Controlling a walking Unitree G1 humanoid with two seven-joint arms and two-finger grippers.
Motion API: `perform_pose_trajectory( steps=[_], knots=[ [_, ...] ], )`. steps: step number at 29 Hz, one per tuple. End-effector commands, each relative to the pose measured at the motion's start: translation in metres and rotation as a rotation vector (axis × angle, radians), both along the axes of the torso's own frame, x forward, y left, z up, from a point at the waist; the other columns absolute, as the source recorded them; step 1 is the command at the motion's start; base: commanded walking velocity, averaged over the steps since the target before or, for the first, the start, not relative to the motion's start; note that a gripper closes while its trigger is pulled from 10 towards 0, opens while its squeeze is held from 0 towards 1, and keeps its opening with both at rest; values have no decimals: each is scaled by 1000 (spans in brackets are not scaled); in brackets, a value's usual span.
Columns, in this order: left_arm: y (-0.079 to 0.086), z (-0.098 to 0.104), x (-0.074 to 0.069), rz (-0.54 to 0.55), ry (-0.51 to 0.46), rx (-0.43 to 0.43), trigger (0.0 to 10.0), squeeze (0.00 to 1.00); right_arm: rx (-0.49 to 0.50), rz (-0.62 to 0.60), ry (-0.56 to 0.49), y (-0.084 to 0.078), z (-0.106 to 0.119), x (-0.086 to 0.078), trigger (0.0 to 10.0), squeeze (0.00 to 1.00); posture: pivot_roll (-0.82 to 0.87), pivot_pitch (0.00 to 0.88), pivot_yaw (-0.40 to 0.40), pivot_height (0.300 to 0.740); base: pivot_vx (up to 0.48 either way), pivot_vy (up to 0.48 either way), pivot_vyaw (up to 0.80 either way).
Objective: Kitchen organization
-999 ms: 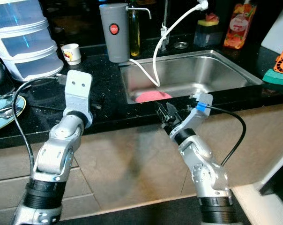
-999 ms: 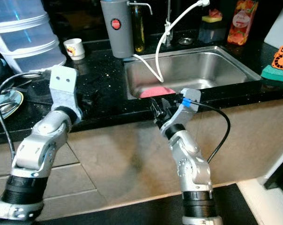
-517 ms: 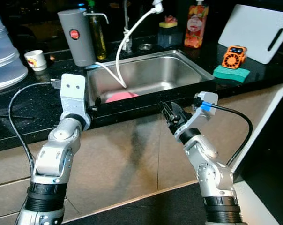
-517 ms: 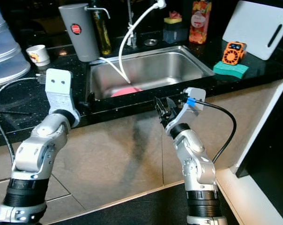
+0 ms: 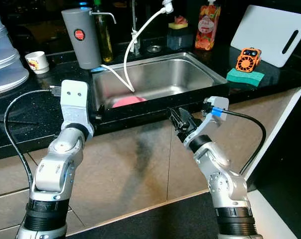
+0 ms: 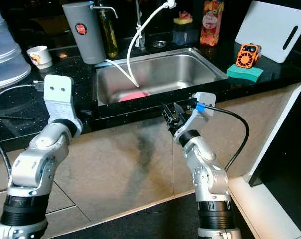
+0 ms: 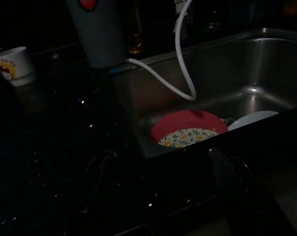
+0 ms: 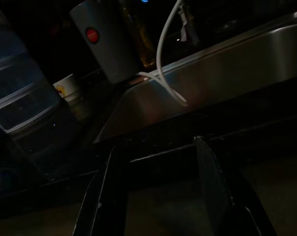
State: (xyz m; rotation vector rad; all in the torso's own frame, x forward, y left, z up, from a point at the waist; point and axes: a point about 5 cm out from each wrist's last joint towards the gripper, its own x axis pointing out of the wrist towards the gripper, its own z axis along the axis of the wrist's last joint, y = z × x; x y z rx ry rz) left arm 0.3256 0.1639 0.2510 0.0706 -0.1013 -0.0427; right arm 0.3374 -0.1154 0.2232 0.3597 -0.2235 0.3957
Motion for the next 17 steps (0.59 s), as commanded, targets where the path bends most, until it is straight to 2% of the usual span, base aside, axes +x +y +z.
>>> perform_pose_trajectory(
  steps=[1, 4, 17],
  knots=[
    [0, -3, -3, 6, 13, -6, 10000, 0, -11, 40, 11, 8, -1, 0, 10000, 0, 25, 79, 74, 740, 0, 0, 0],
    [0, -3, -4, 8, 11, -2, 10000, 0, -20, 49, 11, 9, 0, 0, 10000, 0, 24, 79, 72, 740, 0, 0, 404],
    [-1, 0, -6, 13, 6, 31, 10000, 0, -41, 69, 15, 11, 0, 0, 10000, 0, 27, 83, 69, 740, 0, 0, 800]
  ],
)
